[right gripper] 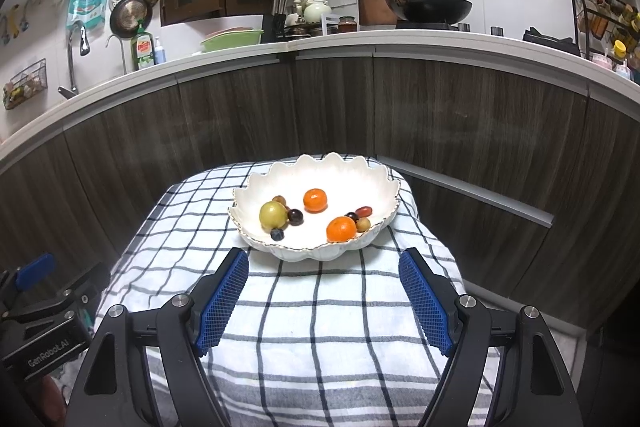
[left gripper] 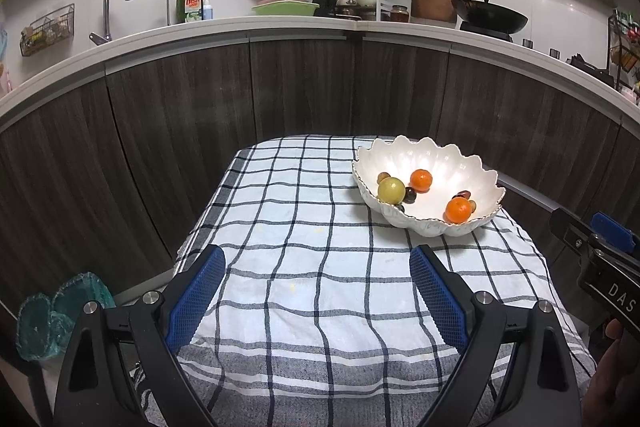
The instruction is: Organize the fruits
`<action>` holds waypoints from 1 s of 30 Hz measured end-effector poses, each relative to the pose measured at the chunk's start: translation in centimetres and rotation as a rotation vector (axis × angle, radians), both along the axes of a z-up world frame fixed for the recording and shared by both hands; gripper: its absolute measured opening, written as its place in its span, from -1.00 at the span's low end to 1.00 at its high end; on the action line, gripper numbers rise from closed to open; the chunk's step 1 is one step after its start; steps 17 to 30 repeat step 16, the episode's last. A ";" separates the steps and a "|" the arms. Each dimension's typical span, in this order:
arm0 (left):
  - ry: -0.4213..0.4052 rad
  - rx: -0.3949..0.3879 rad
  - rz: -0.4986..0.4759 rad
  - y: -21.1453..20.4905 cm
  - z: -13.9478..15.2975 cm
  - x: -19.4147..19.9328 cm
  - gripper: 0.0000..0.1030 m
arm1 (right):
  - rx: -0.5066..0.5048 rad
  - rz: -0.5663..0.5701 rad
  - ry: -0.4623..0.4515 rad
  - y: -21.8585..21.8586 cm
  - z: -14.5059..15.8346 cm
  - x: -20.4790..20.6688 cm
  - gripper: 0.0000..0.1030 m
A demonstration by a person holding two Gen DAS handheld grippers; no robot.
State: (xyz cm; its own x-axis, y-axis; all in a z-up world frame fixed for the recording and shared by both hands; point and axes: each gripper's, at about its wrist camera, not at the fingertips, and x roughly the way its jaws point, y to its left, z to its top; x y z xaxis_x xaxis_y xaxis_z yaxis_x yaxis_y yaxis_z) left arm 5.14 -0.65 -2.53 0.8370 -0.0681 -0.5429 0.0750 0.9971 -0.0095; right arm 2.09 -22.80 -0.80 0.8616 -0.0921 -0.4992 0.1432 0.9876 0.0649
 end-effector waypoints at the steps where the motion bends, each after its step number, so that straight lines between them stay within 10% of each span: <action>1: 0.001 -0.001 -0.002 0.0 0.0 0.0 0.84 | 0.001 0.000 0.001 -0.1 -0.1 0.1 0.52; 30: 0.012 0.000 -0.014 -0.2 -0.2 0.1 0.88 | 0.008 0.004 0.008 -0.1 -0.3 0.3 0.52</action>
